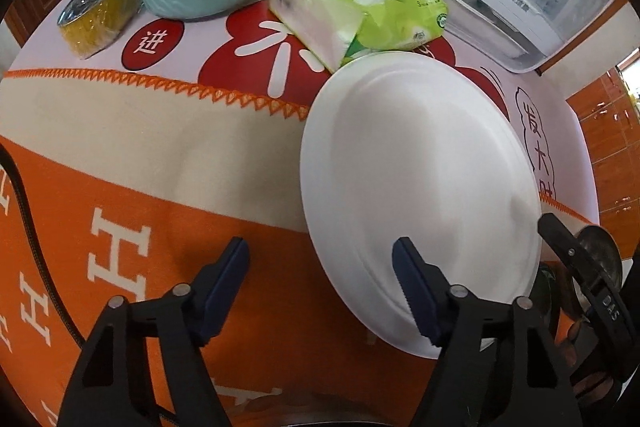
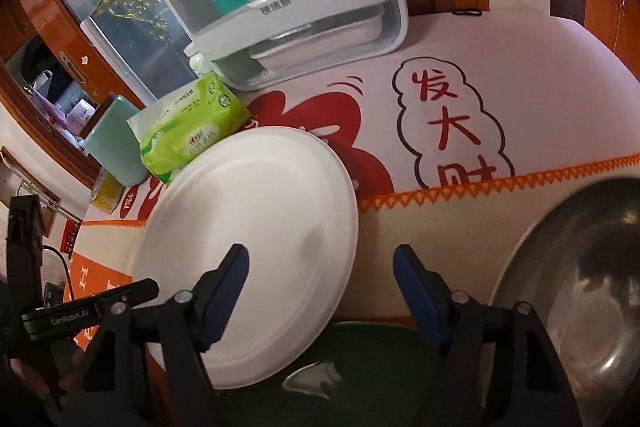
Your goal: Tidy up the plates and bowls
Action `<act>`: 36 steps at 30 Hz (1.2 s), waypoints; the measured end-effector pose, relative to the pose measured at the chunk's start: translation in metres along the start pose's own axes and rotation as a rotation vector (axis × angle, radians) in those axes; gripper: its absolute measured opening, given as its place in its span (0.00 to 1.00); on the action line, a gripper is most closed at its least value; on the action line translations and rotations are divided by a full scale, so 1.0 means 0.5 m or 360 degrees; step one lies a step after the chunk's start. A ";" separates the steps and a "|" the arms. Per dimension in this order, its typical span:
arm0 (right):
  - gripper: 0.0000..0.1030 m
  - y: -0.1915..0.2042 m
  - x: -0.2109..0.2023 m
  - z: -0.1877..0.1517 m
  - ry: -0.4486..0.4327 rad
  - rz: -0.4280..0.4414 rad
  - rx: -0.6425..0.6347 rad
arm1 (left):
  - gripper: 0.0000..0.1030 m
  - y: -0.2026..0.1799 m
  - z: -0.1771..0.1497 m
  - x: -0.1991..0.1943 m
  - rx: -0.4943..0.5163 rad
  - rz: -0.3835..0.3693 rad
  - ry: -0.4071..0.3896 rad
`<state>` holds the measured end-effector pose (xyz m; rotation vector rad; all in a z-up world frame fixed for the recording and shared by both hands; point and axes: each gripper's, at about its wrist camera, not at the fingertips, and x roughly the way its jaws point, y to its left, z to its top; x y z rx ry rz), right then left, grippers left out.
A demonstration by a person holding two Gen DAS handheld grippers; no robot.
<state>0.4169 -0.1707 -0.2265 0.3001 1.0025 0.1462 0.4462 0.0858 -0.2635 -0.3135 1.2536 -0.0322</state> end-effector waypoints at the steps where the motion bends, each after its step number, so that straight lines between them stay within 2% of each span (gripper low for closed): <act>1: 0.69 -0.003 0.003 -0.001 0.0007 0.0003 0.0010 | 0.67 0.000 -0.001 0.000 0.0002 0.0002 -0.0006; 3: 0.65 -0.006 0.007 -0.001 0.0020 0.0009 0.0022 | 0.63 -0.003 0.002 0.000 0.0010 0.0002 -0.0013; 8: 0.56 -0.007 0.016 -0.003 0.0037 -0.0003 0.0013 | 0.45 -0.008 0.005 0.002 0.0023 -0.0004 -0.0032; 10: 0.54 -0.006 0.018 -0.002 0.0033 -0.0024 -0.0006 | 0.41 -0.010 0.005 0.003 0.0027 -0.0015 -0.0033; 12: 0.48 -0.005 0.018 -0.001 0.0028 -0.0040 -0.0020 | 0.36 -0.012 0.005 0.003 0.0030 -0.0025 -0.0035; 13: 0.45 -0.005 0.018 -0.001 0.0027 -0.0046 -0.0028 | 0.29 -0.013 0.005 0.004 0.0030 -0.0043 -0.0033; 14: 0.39 -0.004 0.018 0.000 0.0032 -0.0041 -0.0036 | 0.26 -0.014 0.004 0.006 0.0024 -0.0070 -0.0025; 15: 0.32 -0.005 0.022 0.000 0.0049 -0.0020 -0.0034 | 0.26 -0.013 0.004 0.006 0.0013 -0.0078 -0.0026; 19: 0.23 -0.002 0.032 -0.004 0.0071 -0.0020 -0.0035 | 0.26 -0.012 0.004 0.008 0.0009 -0.0084 -0.0030; 27: 0.22 0.001 0.021 -0.005 0.0052 -0.0029 -0.0037 | 0.25 -0.009 -0.001 0.002 0.0003 -0.0105 -0.0046; 36: 0.22 0.010 -0.037 0.003 -0.0021 -0.0045 -0.0038 | 0.25 -0.025 -0.011 -0.057 0.0044 -0.0157 -0.0144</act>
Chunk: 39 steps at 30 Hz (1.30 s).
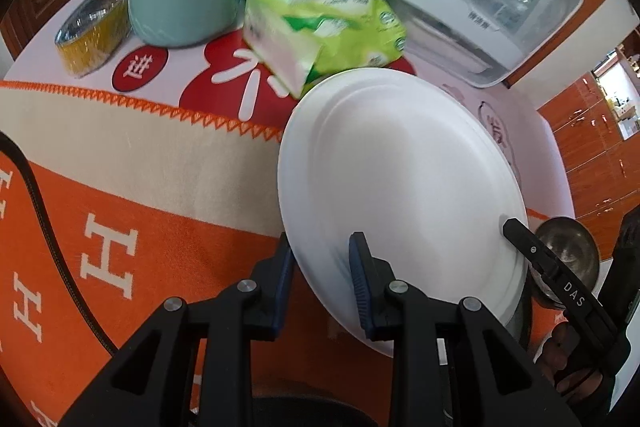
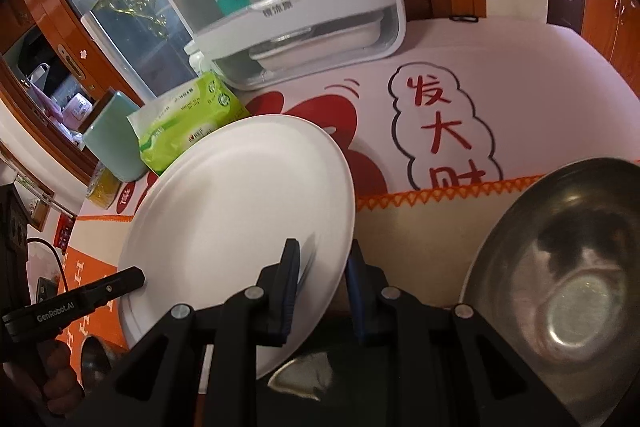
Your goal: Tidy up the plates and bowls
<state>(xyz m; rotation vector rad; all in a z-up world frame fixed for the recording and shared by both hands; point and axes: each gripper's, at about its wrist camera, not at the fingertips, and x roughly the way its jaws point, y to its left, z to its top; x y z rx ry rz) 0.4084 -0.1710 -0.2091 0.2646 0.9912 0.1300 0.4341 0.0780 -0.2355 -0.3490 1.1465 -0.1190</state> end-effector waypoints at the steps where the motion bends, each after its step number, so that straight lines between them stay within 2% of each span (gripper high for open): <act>1: 0.22 0.000 -0.012 0.001 -0.0013 0.0000 0.0004 | 0.25 -0.003 -0.001 -0.010 0.0007 -0.0009 -0.0014; 13: 0.22 0.018 -0.183 -0.004 -0.0195 -0.0005 0.0005 | 0.25 -0.068 -0.030 -0.174 0.0124 -0.0093 -0.0195; 19: 0.22 0.032 -0.285 -0.028 -0.0282 0.0008 -0.0002 | 0.25 -0.100 -0.066 -0.271 0.0180 -0.0110 -0.0268; 29: 0.22 0.052 -0.449 -0.107 -0.0400 0.0026 -0.0031 | 0.25 -0.143 -0.166 -0.433 0.0295 -0.0103 -0.0400; 34: 0.23 0.045 -0.508 -0.155 -0.0432 0.0063 -0.0039 | 0.25 -0.154 -0.237 -0.496 0.0349 -0.0095 -0.0475; 39: 0.23 0.039 -0.558 -0.213 -0.0452 0.0090 -0.0064 | 0.26 -0.152 -0.313 -0.550 0.0345 -0.0142 -0.0532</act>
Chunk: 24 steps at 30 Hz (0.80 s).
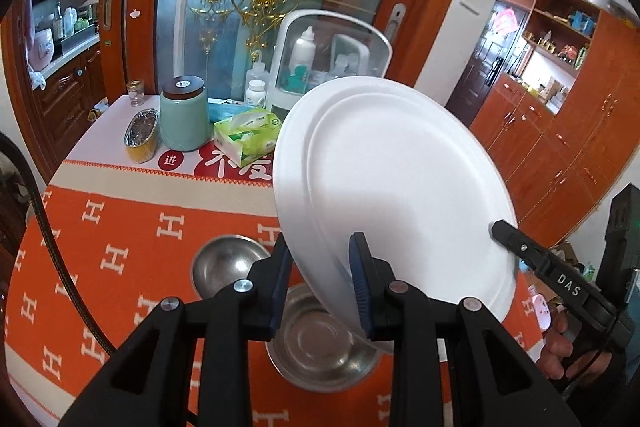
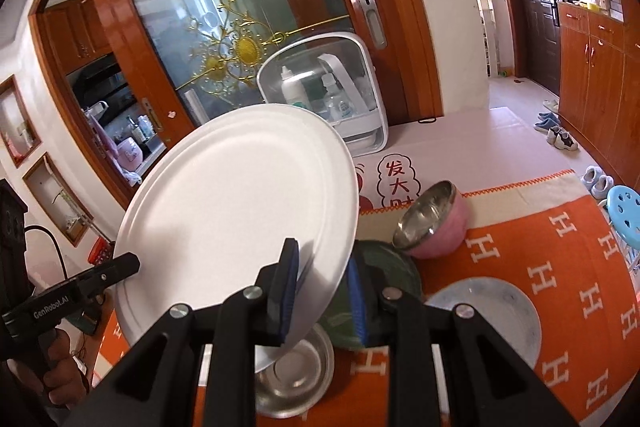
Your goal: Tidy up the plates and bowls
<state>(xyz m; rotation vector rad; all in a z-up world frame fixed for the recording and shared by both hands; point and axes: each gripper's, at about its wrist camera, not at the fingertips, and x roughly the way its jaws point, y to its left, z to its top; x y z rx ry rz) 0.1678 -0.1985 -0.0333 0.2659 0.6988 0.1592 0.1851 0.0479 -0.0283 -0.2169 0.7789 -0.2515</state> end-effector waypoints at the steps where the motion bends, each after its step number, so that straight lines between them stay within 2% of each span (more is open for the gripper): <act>1: 0.23 -0.001 -0.013 -0.010 -0.0002 0.0007 -0.0004 | 0.26 -0.003 -0.010 -0.012 -0.0001 -0.0005 -0.0010; 11: 0.24 -0.014 -0.123 -0.096 0.0013 0.0030 -0.0059 | 0.26 -0.053 -0.133 -0.116 -0.0041 -0.0003 -0.0052; 24: 0.26 -0.030 -0.197 -0.220 0.0121 -0.0024 -0.0103 | 0.26 -0.086 -0.276 -0.164 -0.0052 0.0056 0.0084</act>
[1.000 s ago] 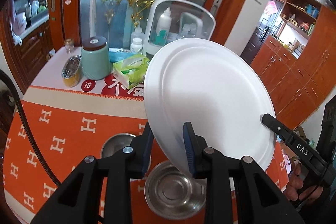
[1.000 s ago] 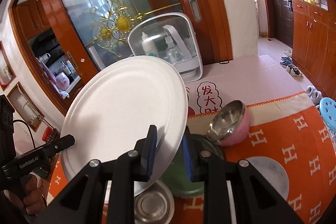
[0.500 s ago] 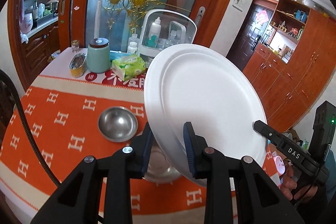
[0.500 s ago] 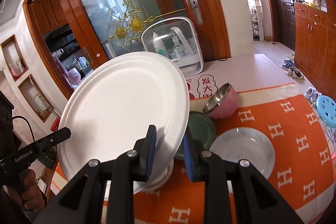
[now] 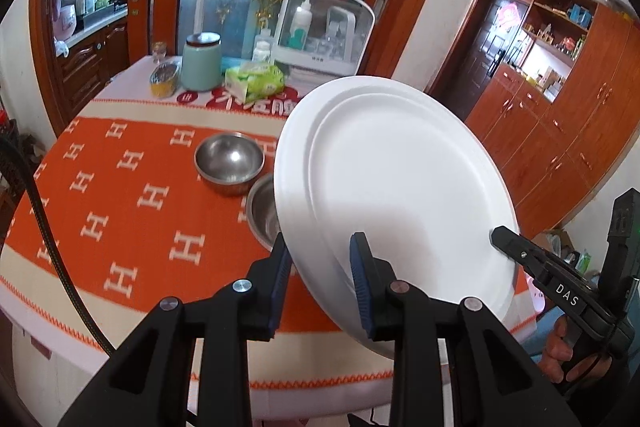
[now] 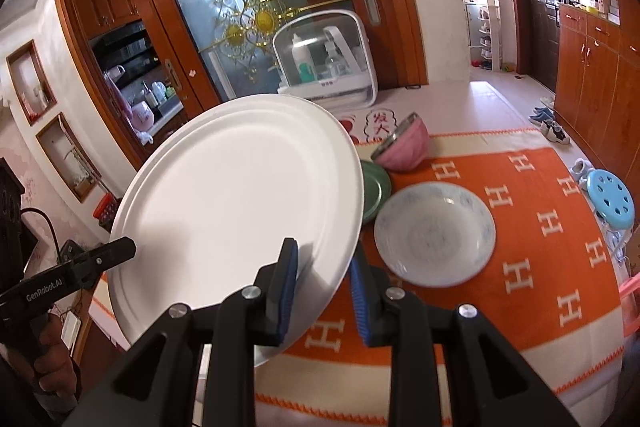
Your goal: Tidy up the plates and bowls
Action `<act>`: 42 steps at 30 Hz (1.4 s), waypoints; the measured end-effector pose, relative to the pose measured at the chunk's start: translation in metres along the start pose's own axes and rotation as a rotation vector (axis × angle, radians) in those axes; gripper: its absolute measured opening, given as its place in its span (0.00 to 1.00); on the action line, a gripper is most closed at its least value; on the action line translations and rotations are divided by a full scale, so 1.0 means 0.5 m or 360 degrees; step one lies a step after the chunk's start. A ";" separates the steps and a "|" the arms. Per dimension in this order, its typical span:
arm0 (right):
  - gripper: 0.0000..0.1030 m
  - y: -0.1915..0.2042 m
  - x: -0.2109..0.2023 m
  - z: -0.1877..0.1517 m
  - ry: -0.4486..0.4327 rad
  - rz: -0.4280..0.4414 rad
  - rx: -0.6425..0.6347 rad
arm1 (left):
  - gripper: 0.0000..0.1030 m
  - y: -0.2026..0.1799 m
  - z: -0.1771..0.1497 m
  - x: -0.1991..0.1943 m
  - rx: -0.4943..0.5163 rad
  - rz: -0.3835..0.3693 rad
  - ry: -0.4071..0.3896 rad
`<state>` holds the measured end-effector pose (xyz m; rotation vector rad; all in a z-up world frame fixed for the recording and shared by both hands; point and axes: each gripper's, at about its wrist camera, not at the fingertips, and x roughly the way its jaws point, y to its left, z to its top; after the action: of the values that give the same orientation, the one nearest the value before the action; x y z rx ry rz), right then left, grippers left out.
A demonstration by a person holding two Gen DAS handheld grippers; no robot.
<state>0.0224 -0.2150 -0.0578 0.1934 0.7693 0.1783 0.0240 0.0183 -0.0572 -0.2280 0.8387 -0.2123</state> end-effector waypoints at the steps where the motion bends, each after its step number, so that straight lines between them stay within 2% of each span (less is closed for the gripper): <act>1: 0.26 -0.001 -0.001 -0.010 0.0013 -0.0009 0.0001 | 0.26 -0.001 -0.009 0.001 0.0005 0.0006 0.0016; 26: 0.27 -0.040 0.075 -0.226 0.0458 -0.0219 0.0098 | 0.27 0.007 -0.192 0.136 0.0120 0.0102 0.0549; 35: 0.27 -0.051 0.115 -0.255 0.0565 -0.0284 0.0135 | 0.28 0.010 -0.221 0.200 0.0150 0.0126 0.0700; 42: 0.28 -0.065 0.127 -0.257 0.0593 -0.0334 0.0150 | 0.29 0.011 -0.218 0.243 0.0124 0.0080 0.0794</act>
<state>-0.0204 -0.2182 -0.1984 0.1691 1.1632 -0.0236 0.0213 -0.0226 -0.2152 -0.0790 1.3263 -0.2587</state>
